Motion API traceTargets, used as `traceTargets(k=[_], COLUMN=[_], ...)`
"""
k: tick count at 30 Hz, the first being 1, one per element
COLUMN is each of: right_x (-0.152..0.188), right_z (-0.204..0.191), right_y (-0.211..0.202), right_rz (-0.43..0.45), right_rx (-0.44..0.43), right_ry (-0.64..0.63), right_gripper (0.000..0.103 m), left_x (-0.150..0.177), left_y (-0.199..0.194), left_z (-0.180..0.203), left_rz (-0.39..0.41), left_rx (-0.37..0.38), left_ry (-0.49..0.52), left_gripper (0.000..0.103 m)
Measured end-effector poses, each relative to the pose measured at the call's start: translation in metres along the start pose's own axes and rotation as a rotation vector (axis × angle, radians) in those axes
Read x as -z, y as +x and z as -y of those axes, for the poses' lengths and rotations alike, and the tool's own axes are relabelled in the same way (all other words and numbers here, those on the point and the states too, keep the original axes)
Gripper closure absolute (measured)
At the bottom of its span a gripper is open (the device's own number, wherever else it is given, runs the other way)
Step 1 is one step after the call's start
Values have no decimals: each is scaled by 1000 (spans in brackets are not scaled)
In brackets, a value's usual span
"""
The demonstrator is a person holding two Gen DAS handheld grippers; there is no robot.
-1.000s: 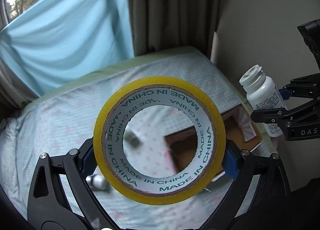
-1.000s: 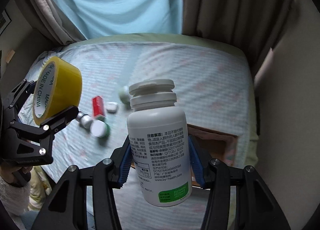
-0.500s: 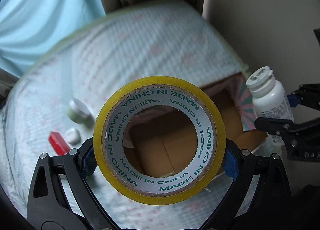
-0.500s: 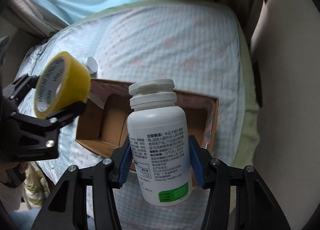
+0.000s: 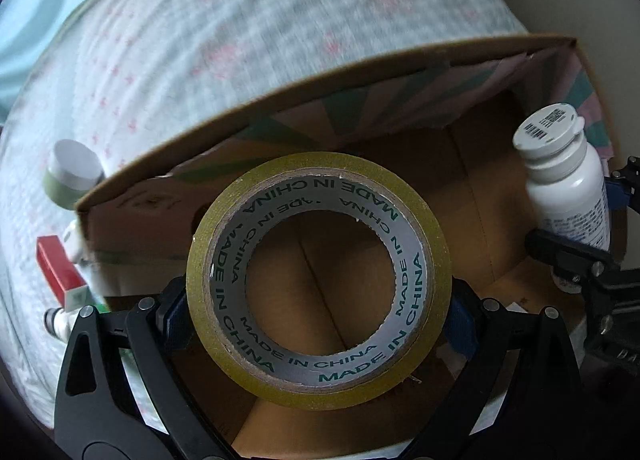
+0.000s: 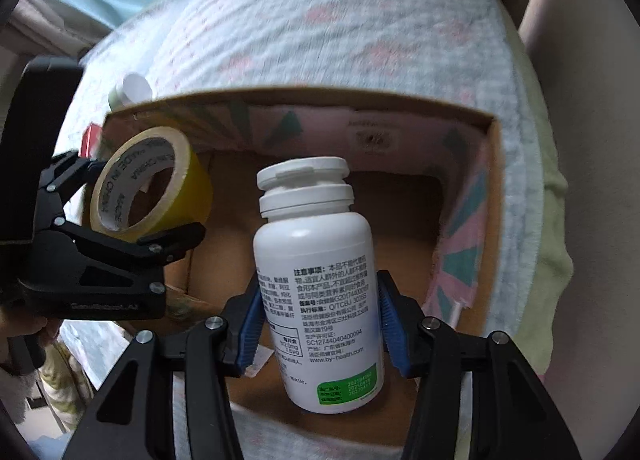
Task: Organize rigid objects
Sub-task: 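Open both tools to drop the tape roll and pill bottle into the box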
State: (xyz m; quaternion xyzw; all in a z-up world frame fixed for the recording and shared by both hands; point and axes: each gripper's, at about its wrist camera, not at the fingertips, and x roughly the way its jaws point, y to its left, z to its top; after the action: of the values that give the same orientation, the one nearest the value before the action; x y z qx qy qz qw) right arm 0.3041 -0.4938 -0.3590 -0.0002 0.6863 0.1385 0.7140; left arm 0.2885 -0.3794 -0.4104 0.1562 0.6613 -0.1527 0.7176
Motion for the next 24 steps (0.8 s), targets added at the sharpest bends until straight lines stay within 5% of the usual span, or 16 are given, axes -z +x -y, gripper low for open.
traceTargets(k=[6,7,8,9,24], right_x=[3,5,7,9,21], right_z=[-14,-17,-19,-20,-41], right_y=[4,0,-5,-9,-51], right_rz=[-4,20,39,47,124], right_rx=[28,48,47,32,83], right_ry=[-90,-103,-118,-130,-145], right_gripper=[50,41,3,0,0], left_x=[-2,-1,0,2,26], left_y=[-2,-4,-8,-13,-67], left_z=[1,0,-2,-3,-16], left_rz=[0,-5,8,27,99], left_rx=[17,23,15,0,-6], left_ry=[26,22,19,22,47], left_gripper=[6,0,0,0,0])
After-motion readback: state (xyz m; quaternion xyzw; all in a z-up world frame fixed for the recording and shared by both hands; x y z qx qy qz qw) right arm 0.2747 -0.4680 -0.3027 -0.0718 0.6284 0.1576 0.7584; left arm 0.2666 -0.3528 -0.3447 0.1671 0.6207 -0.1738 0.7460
